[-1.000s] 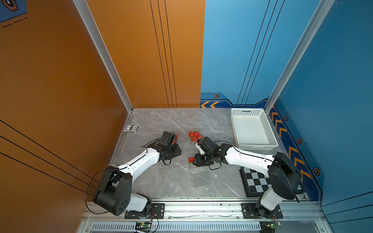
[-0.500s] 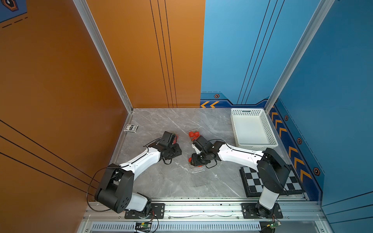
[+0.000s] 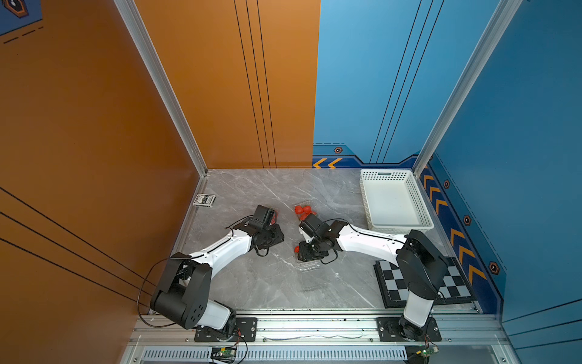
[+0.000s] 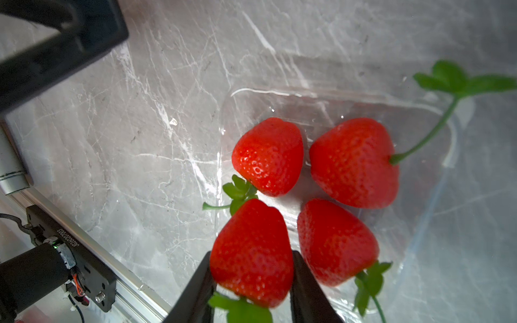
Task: Pack strawberries into containers
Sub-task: Place the strawberry in the packing box.
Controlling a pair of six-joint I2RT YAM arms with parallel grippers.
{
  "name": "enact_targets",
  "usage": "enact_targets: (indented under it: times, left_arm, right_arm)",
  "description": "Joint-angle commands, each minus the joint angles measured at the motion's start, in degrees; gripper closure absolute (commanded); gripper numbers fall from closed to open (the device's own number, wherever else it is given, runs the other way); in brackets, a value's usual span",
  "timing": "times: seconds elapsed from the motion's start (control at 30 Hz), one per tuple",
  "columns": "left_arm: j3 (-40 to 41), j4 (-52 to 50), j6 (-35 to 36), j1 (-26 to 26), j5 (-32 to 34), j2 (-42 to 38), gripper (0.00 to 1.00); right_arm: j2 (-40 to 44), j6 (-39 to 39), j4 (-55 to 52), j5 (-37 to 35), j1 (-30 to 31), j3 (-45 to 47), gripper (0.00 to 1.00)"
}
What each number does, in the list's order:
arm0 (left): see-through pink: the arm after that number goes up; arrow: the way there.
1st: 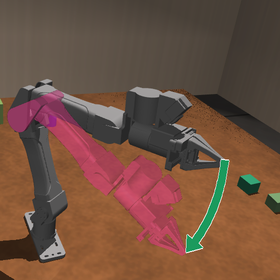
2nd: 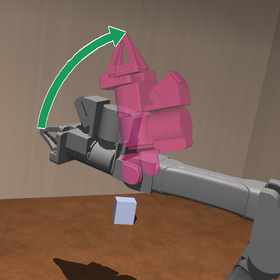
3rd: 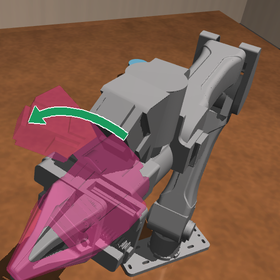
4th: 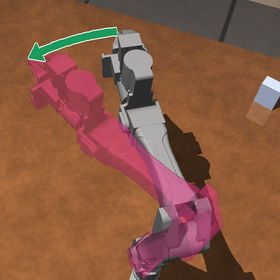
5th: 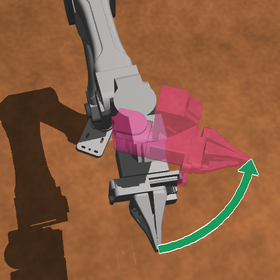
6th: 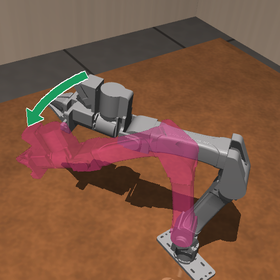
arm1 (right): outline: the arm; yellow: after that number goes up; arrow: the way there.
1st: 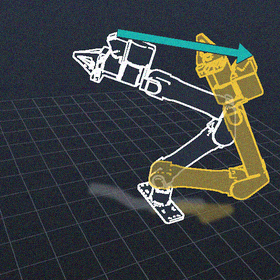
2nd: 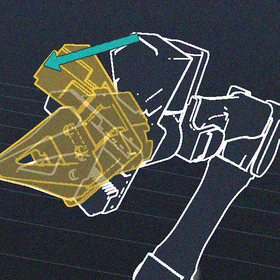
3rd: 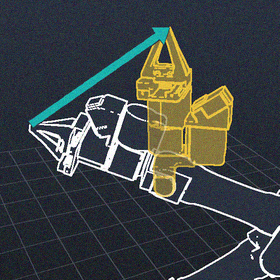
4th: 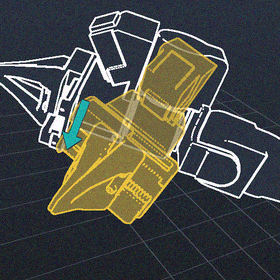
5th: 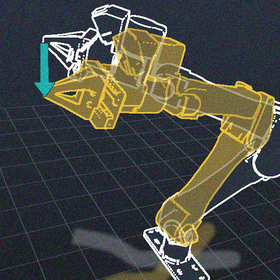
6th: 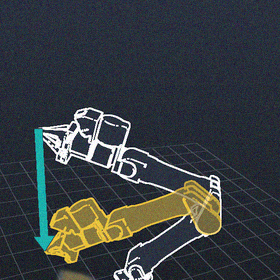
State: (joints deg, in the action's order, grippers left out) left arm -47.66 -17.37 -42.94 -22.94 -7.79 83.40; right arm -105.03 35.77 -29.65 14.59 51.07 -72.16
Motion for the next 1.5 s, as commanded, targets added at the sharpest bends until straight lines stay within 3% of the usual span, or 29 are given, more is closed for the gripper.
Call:
enact_targets:
  times: [0.0, 0.17, 0.47, 0.77, 0.93, 1.2, 1.47]
  left_arm:
    - [-0.71, -0.12, 0.92, -0.26, -1.09, 0.89, 0.52]
    - [-0.87, -0.12, 0.99, -0.26, -1.12, 0.87, 0.52]
    - [-1.46, -0.12, 1.19, -0.41, -1.09, 1.24, 0.52]
    - [-5.25, -0.12, 2.7, -1.55, -0.79, 3.24, 0.52]
    - [-9.59, -0.73, 5.5, -3.43, -0.15, 7.32, 0.51]
    - [-16.67, -0.92, 9.18, -5.78, 0.05, 15.6, 0.52]
    - [-19.22, -1.18, 10.11, -6.6, 0.5, 18.35, 0.53]
  right_arm:
    - [-1.29, -1.32, -2.17, 0.44, 0.43, -2.19, 0.58]
    - [-1.27, -1.65, -2.43, 0.35, 0.42, -2.59, 0.45]
    - [1.33, -2.36, -3.65, 0.33, 0.0, -3.33, 0.44]
    - [14.0, -0.96, -4.76, -2.1, -1.84, -0.82, 0.43]
    - [23.2, 2.87, -3.28, -4.54, -3.89, 8.09, 0.42]
    - [36.45, 12.57, 1.49, -1.71, -4.78, 27.37, 0.43]
    - [47.8, 22.48, 9.3, 1.0, -4.35, 41.18, 0.43]
